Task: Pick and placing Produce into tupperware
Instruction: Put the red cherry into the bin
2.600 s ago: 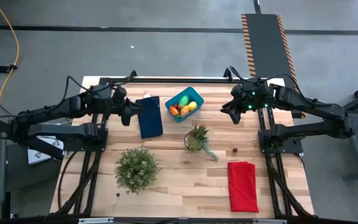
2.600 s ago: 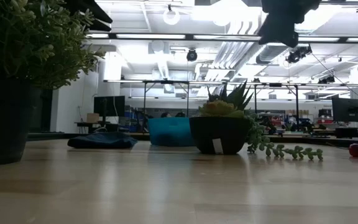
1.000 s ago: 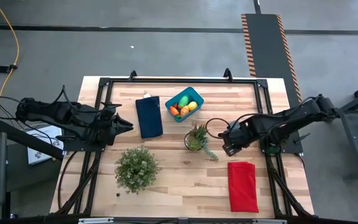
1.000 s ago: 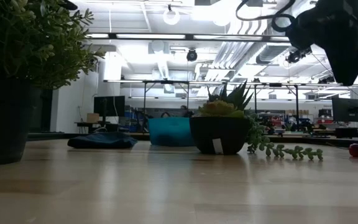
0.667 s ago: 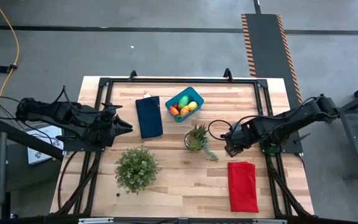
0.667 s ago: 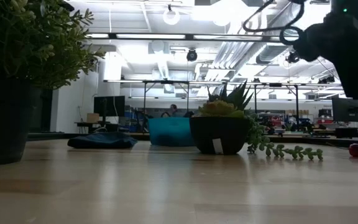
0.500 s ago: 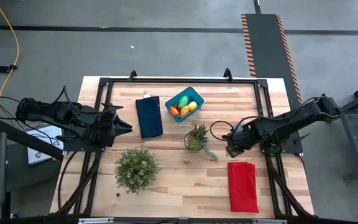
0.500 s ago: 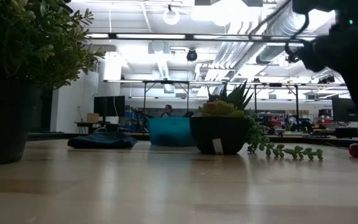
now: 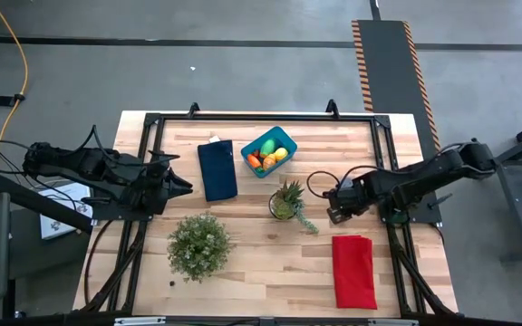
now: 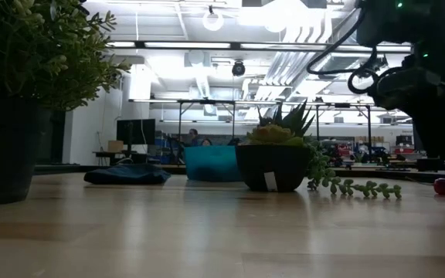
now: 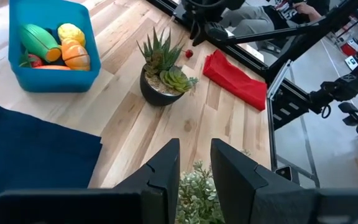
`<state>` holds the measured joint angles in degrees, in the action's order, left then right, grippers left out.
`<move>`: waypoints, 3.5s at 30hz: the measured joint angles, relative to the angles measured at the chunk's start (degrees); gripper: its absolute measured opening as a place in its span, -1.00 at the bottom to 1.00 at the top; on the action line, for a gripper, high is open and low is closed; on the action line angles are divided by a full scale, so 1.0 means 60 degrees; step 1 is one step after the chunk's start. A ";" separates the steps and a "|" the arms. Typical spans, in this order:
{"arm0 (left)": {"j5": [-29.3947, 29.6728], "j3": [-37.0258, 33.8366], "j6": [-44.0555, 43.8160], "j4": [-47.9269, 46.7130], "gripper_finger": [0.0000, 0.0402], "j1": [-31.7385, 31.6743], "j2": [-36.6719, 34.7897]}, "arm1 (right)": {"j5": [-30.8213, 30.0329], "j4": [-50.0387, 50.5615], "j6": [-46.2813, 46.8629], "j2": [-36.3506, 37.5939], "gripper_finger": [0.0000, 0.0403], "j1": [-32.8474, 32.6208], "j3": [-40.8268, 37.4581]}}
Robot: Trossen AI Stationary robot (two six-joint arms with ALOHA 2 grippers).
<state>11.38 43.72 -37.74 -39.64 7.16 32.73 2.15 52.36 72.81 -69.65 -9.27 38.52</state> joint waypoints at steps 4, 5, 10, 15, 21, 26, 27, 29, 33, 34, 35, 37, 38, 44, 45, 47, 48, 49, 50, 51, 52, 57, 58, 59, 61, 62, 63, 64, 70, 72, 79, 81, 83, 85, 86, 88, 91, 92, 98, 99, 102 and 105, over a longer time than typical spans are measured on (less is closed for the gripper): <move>-0.0004 0.0000 -0.0002 0.0000 -0.60 0.0000 0.0000 | 0.0080 -0.0057 -0.0442 0.0000 -0.14 0.0227 0.0000; -0.0004 0.0000 -0.0001 -0.0003 -0.60 0.0000 0.0000 | 0.0086 -0.0060 -0.0497 0.0000 -0.12 0.0254 0.0000; -0.0004 0.0000 -0.0002 -0.0211 -0.60 0.0000 0.0000 | 0.0149 -0.0058 -0.0728 -0.0011 -0.11 0.0301 0.0000; -0.0002 0.0000 -0.0002 -0.0219 -0.60 0.0000 0.0000 | 0.0210 -0.0065 -0.0829 -0.0222 -0.17 0.0301 -0.0004; -0.0001 0.0000 0.0026 -0.0219 -0.60 0.0000 0.0000 | 0.0353 -0.0179 -0.0958 -0.0603 -0.20 0.0301 -0.0004; -0.0004 0.0000 0.0027 -0.0211 -0.60 0.0001 0.0000 | 0.0458 -0.0640 -0.1042 -0.0948 -0.20 0.0301 -0.0004; -0.0004 0.0000 0.0027 -0.0211 -0.60 0.0002 0.0000 | 0.0481 -0.0713 -0.1042 -0.1017 -0.20 0.0301 -0.0004; -0.0031 0.0000 0.0023 -0.0211 -0.60 0.0000 0.0000 | 0.0491 -0.0712 -0.1042 -0.1177 -0.20 0.0301 -0.0004; -0.0152 0.0000 -0.0002 -0.0208 -0.60 0.0004 0.0000 | 0.0637 -0.0752 -0.1148 -0.1452 -0.20 0.0301 -0.0004; -0.0184 0.0000 -0.0002 -0.0208 -0.60 0.0001 0.0000 | 0.0659 -0.0736 -0.1195 -0.1515 -0.20 0.0301 -0.0004; -0.0215 0.0000 -0.0004 -0.0208 -0.60 0.0004 0.0000 | 0.0656 -0.0746 -0.1205 -0.1572 -0.20 0.0301 -0.0004; -0.0240 0.0000 -0.0006 -0.0208 -0.60 0.0004 0.0000 | 0.0669 -0.0746 -0.1225 -0.1683 -0.20 0.0301 -0.0004; -0.0251 0.0000 -0.0006 -0.0208 -0.60 0.0004 0.0000 | 0.0691 -0.0753 -0.1230 -0.1729 -0.20 0.0301 -0.0004; -0.0251 0.0000 -0.0010 -0.0201 -0.60 0.0004 0.0000 | 0.0889 -0.0864 -0.1408 -0.1923 -0.20 0.0301 -0.0004; -0.0251 0.0000 -0.0010 -0.0204 -0.60 0.0004 0.0000 | 0.0896 -0.0872 -0.1435 -0.1916 -0.20 0.0301 -0.0004; -0.0251 0.0000 -0.0010 -0.0201 -0.60 0.0003 0.0000 | 0.0896 -0.0907 -0.1426 -0.1912 -0.20 0.0301 -0.0004; -0.0251 0.0000 -0.0011 -0.0204 -0.60 0.0004 0.0000 | 0.0896 -0.0907 -0.1414 -0.1912 -0.20 0.0301 -0.0004; -0.0251 0.0000 -0.0013 -0.0203 -0.60 0.0004 0.0000 | 0.0896 -0.0911 -0.1419 -0.1912 -0.20 0.0301 -0.0004; -0.0251 0.0000 -0.0013 -0.0204 -0.60 0.0004 0.0000 | 0.0896 -0.0913 -0.1426 -0.1912 -0.20 0.0301 -0.0004; -0.0251 0.0000 -0.0013 -0.0204 -0.60 0.0004 0.0000 | 0.0896 -0.0925 -0.1429 -0.1912 -0.20 0.0301 -0.0004; -0.0251 0.0000 -0.0013 -0.0204 -0.60 0.0004 0.0000 | 0.0896 -0.0924 -0.1428 -0.1912 -0.20 0.0301 -0.0004; -0.0251 0.0000 -0.0016 -0.0204 -0.60 0.0004 0.0000 | 0.0891 -0.0922 -0.1402 -0.1912 -0.20 0.0301 -0.0004; -0.0251 0.0000 -0.0017 -0.0204 -0.60 0.0004 0.0002 | 0.0876 -0.0922 -0.1399 -0.1912 -0.20 0.0301 -0.0004; -0.0251 0.0000 -0.0017 -0.0204 -0.60 0.0003 0.0000 | 0.0871 -0.0922 -0.1401 -0.1912 -0.20 0.0301 -0.0004; -0.0251 0.0000 -0.0017 -0.0204 -0.60 0.0004 0.0000 | 0.0867 -0.0922 -0.1399 -0.1912 -0.20 0.0301 -0.0004; -0.0251 0.0000 -0.0017 -0.0204 -0.60 0.0004 0.0000 | 0.0867 -0.0922 -0.1399 -0.1912 -0.20 0.0301 -0.0004; -0.0251 0.0000 -0.0017 -0.0204 -0.60 0.0004 0.0000 | 0.0867 -0.0922 -0.1399 -0.1912 -0.20 0.0301 -0.0004; -0.0251 0.0000 -0.0017 -0.0204 -0.60 0.0004 0.0000 | 0.0867 -0.0922 -0.1399 -0.1912 -0.20 0.0300 -0.0004; -0.0251 0.0000 -0.0017 -0.0204 -0.60 0.0000 0.0000 | 0.0874 -0.0918 -0.1399 -0.1912 -0.20 0.0301 -0.0004; -0.0250 0.0000 -0.0017 -0.0204 -0.60 0.0004 0.0000 | 0.0865 -0.0918 -0.1381 -0.1912 -0.20 0.0301 -0.0004; -0.0249 0.0000 -0.0017 -0.0204 -0.60 0.0004 0.0000 | 0.0729 -0.0935 -0.1213 -0.1912 -0.20 0.0298 -0.0004; -0.0249 0.0000 -0.0017 -0.0204 -0.60 0.0002 0.0001 | 0.0743 -0.0990 -0.1213 -0.1910 -0.20 0.0298 -0.0004; -0.0248 0.0000 -0.0017 -0.0208 -0.60 0.0004 0.0000 | 0.0746 -0.0963 -0.1243 -0.1909 -0.20 0.0294 -0.0004; -0.0249 0.0000 -0.0017 -0.0208 -0.60 0.0004 0.0000 | 0.0792 -0.0969 -0.1257 -0.1909 -0.20 0.0342 -0.0004; -0.0251 0.0000 -0.0017 -0.0208 -0.60 0.0002 0.0000 | 0.0867 -0.0975 -0.1246 -0.1909 -0.20 0.0359 -0.0004; -0.0256 0.0000 -0.0017 -0.0208 -0.60 0.0004 0.0000 | 0.0893 -0.0976 -0.1217 -0.1909 -0.20 0.0328 -0.0004; -0.0284 0.0000 -0.0013 -0.0208 -0.60 0.0000 0.0003 | 0.0832 -0.0973 -0.1218 -0.1909 -0.20 0.0316 -0.0006; -0.0285 0.0000 -0.0015 -0.0208 -0.60 0.0003 0.0000 | 0.0838 -0.0974 -0.1215 -0.1910 -0.20 0.0345 -0.0004; -0.0288 -0.0001 -0.0015 -0.0208 -0.60 0.0001 0.0004 | 0.0838 -0.0953 -0.1143 -0.1909 -0.20 0.0256 -0.0004; -0.0288 0.0000 -0.0015 -0.0208 -0.60 0.0002 0.0002 | 0.0808 -0.0951 -0.1141 -0.1909 -0.20 0.0274 -0.0004; -0.0288 -0.0001 -0.0013 -0.0211 -0.60 0.0000 0.0001 | 0.0727 -0.0954 -0.1136 -0.1909 -0.20 0.0350 -0.0004; -0.0291 -0.0001 -0.0013 -0.0211 -0.60 0.0000 0.0002 | 0.0729 -0.0951 -0.1131 -0.1910 -0.20 0.0354 -0.0004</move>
<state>9.63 43.72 -37.82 -40.91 7.16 32.74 6.52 46.65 66.03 -81.10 -7.15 38.50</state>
